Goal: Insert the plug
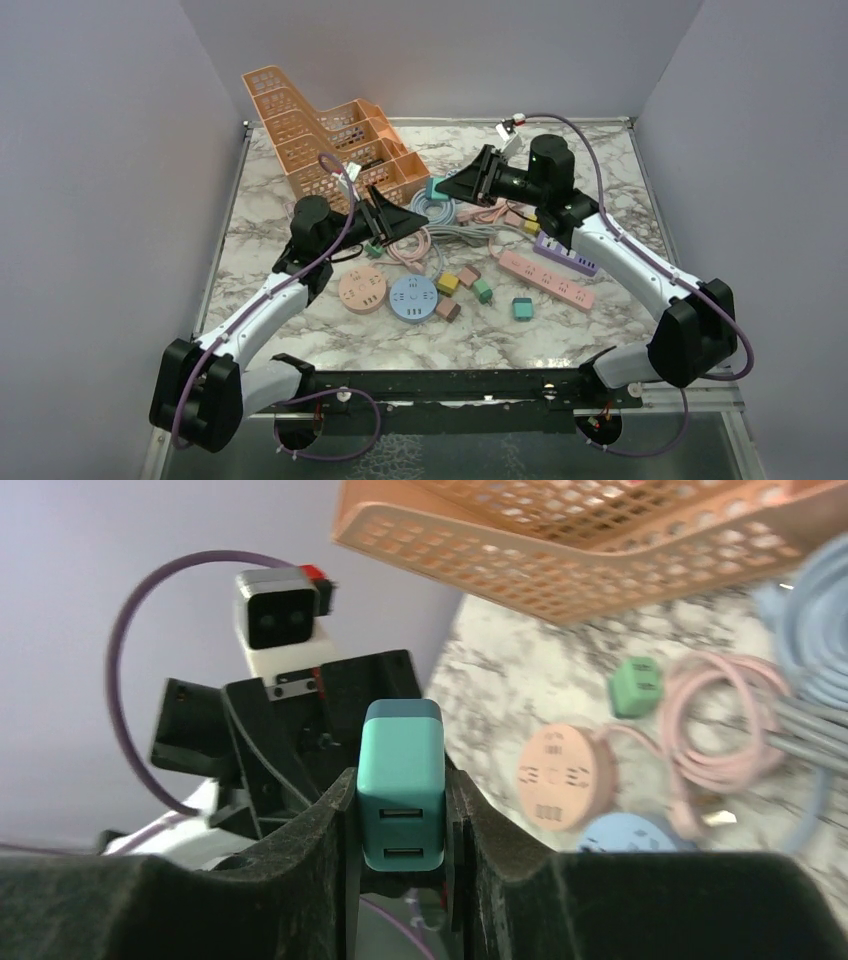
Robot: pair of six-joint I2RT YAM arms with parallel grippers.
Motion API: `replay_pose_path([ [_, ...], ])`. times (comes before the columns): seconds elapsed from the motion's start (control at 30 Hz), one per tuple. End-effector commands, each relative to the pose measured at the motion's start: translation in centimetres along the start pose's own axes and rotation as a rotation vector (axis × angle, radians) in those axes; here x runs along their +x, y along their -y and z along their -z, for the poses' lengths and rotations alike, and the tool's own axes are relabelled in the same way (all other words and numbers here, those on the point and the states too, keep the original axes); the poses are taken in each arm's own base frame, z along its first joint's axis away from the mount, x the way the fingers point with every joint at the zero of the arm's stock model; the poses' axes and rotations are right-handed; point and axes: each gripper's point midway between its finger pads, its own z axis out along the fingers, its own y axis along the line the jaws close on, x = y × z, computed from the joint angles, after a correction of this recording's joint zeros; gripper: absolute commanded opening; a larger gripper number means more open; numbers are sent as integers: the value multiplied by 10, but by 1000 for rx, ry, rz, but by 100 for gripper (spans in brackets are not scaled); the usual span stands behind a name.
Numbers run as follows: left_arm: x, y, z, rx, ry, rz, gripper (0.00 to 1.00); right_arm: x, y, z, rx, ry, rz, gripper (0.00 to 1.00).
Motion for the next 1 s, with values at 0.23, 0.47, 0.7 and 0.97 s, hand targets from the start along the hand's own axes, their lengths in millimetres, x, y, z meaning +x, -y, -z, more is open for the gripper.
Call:
replay_pose_path([
  [0.23, -8, -107, 87, -669, 76, -317, 73, 78, 118, 41, 505, -247, -9, 1],
  [0.47, -8, -99, 113, -734, 98, -382, 73, 126, 132, 33, 684, -345, 11, 1],
  [0.7, 0, -96, 123, -728, 127, -410, 73, 158, 135, 16, 793, -383, 54, 1],
  [0.97, -3, -106, 135, -771, 176, -447, 73, 166, 143, -5, 903, -435, 93, 1],
])
